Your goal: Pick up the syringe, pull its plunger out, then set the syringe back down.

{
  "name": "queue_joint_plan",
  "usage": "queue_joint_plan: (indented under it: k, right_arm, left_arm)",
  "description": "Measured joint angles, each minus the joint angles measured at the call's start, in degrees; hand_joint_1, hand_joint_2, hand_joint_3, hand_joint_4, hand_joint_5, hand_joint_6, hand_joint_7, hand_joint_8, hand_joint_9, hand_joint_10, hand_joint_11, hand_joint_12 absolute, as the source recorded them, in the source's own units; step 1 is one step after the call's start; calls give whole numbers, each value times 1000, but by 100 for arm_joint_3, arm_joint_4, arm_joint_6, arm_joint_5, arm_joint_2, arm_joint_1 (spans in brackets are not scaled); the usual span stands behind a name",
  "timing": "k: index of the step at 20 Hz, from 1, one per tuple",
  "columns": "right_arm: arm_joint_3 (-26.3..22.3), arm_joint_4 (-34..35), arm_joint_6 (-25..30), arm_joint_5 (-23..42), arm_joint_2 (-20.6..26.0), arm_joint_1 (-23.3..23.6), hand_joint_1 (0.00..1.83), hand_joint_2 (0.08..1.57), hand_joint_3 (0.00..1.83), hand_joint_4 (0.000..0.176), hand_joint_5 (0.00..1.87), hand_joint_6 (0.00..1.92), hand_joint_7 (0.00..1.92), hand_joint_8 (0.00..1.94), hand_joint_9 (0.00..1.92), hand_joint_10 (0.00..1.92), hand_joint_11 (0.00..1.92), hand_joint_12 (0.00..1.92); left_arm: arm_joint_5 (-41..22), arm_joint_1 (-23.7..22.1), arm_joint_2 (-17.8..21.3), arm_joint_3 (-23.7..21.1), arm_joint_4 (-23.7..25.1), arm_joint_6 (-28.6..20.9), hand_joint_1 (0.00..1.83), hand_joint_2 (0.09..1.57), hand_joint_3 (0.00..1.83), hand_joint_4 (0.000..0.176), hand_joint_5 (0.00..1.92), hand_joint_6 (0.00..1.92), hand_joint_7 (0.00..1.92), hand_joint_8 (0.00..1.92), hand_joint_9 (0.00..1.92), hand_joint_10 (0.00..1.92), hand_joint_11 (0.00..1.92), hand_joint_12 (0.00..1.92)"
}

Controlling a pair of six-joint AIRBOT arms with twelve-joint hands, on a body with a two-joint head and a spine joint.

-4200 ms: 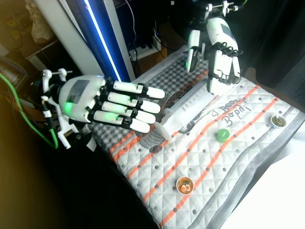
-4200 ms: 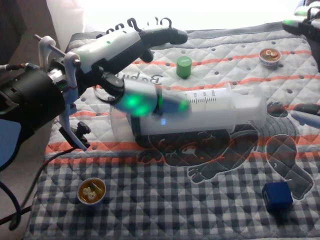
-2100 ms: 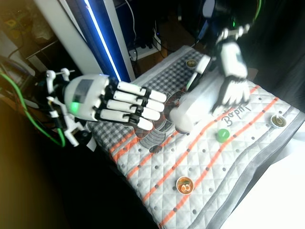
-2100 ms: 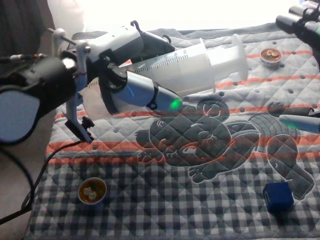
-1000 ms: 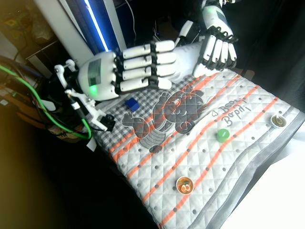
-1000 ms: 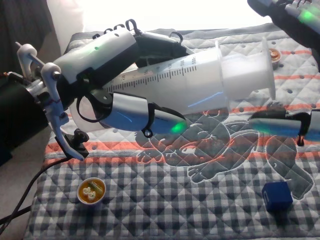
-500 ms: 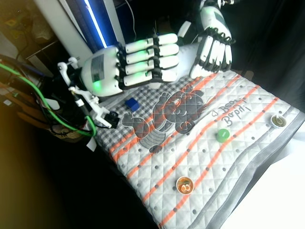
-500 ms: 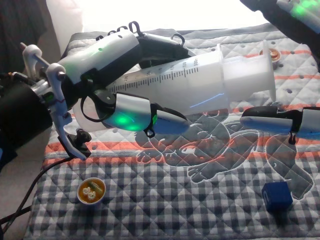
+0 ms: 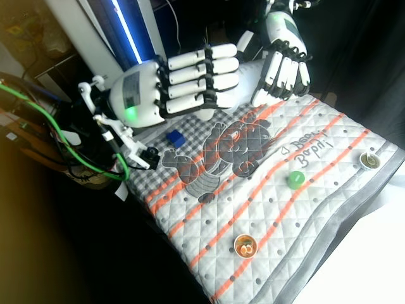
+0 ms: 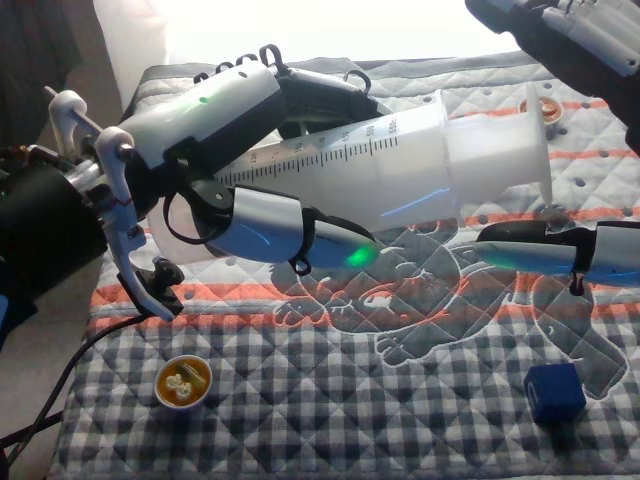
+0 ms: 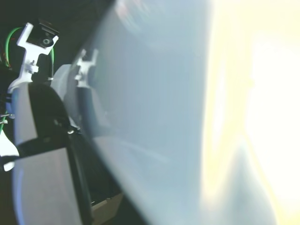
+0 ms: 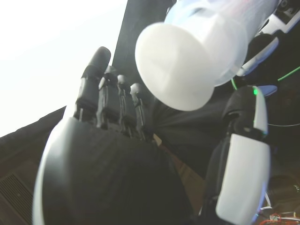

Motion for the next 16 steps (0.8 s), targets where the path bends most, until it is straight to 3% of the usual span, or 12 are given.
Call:
queue_joint_plan:
  k: [2,4,5,6,7,8,9,10,11,12,14,16]
  right_arm:
    - [0,0,-2,-22,0,20,911,873,0,0,96,1,74,0,86,2,0,805]
    - [-37,122,-356,-101,2,68,913,872,0,0,103,2,76,0,95,4,0,832]
    - [-85,229,-553,-146,2,98,1036,825,0,112,90,0,59,0,60,2,0,544]
    - [-103,286,-619,-188,4,98,1056,885,7,21,232,35,146,16,180,39,0,710]
    - [-103,291,-632,-205,7,98,1108,935,12,0,424,52,253,15,235,37,0,1139]
    - [-103,291,-634,-221,7,98,1220,997,11,0,740,102,508,51,431,95,101,1342]
    - [-103,278,-625,-221,7,98,1279,1025,11,0,814,104,630,78,547,141,212,1317]
    - [-103,238,-621,-212,4,103,1182,1139,0,0,870,905,799,170,713,286,404,1224]
    - [-103,190,-623,-168,7,105,1211,1174,19,0,917,1127,719,1077,773,469,503,1339]
    - [-103,221,-595,-173,4,114,1319,1186,15,0,879,1202,765,1208,710,1254,568,1484]
    - [-103,190,-590,-177,4,127,1350,1192,3,0,833,1253,815,1248,713,1463,610,1693]
    - [-105,149,-557,-197,0,127,1375,1189,7,0,802,1231,818,1270,742,1475,698,1769]
  left_arm:
    - [0,0,0,11,-7,4,1218,1183,0,0,974,1112,713,1270,439,1027,0,1740]
    - [2,0,0,11,-17,2,1219,1198,1,0,984,879,673,1576,449,1548,199,1914]
    - [13,24,0,11,-20,2,1214,1212,2,0,946,899,668,1634,440,1682,240,1920]
    - [26,31,0,11,-31,2,1218,1200,0,0,966,901,690,1581,452,1632,237,1921]
    - [9,31,0,11,-33,4,1217,1193,0,0,978,919,696,1535,443,1568,210,1921]
    - [11,35,0,11,-31,4,1209,1183,0,0,960,1101,739,1300,414,1321,71,1918]
    - [20,35,0,11,-37,-9,1213,1185,1,0,952,1158,737,1250,402,1225,13,1920]
    - [9,35,-4,11,-46,20,1213,1186,0,0,967,1129,712,1277,374,1260,2,1921]
    - [-15,35,-4,11,-48,9,1212,1190,1,0,964,1130,696,1304,376,1293,0,1921]
    - [-31,35,-7,11,-37,9,1217,1183,0,0,984,1086,705,1305,424,1281,31,1910]
    - [-22,35,-42,11,-33,17,1220,1184,0,0,1010,987,675,1387,446,1289,102,1905]
    - [-22,42,-42,11,-13,22,1221,1184,0,0,1018,950,669,1411,432,1291,50,1916]
